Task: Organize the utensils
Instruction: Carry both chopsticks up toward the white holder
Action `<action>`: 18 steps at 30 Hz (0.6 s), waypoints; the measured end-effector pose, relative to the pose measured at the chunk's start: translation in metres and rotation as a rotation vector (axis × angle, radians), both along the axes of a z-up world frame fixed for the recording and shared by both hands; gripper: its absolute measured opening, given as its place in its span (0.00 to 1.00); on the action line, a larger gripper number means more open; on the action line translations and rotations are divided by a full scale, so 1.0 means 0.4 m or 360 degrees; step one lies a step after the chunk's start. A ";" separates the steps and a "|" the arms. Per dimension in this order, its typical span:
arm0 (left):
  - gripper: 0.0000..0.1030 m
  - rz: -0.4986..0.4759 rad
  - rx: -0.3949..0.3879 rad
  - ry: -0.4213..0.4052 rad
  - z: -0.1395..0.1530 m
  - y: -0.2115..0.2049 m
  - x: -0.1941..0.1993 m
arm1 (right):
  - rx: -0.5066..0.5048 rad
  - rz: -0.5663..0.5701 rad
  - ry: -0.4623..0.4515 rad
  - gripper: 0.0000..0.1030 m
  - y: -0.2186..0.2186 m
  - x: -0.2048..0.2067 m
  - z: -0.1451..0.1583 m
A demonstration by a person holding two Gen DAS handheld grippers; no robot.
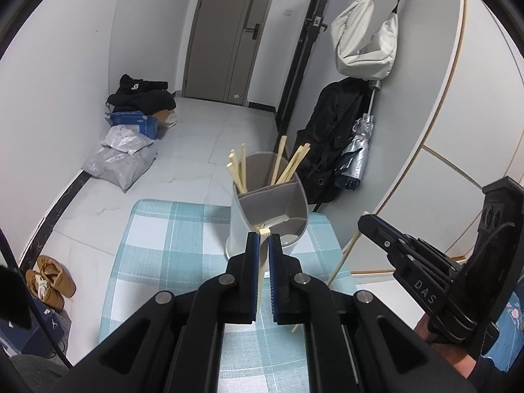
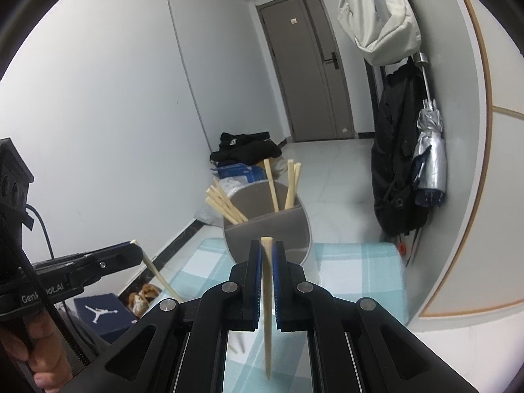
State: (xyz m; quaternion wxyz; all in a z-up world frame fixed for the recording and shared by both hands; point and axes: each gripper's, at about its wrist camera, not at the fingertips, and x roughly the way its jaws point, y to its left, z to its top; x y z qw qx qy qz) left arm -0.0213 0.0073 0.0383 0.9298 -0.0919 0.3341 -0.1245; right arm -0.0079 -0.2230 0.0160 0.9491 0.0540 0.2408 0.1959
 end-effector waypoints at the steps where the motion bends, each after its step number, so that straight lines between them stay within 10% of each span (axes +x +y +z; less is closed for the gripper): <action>1: 0.02 -0.0011 -0.0003 -0.0006 0.007 -0.002 0.000 | 0.0002 -0.0002 -0.0006 0.05 -0.001 0.001 0.005; 18: 0.00 -0.0102 -0.0119 -0.0025 0.093 0.019 0.047 | 0.0060 0.0023 -0.0056 0.05 -0.016 0.048 0.091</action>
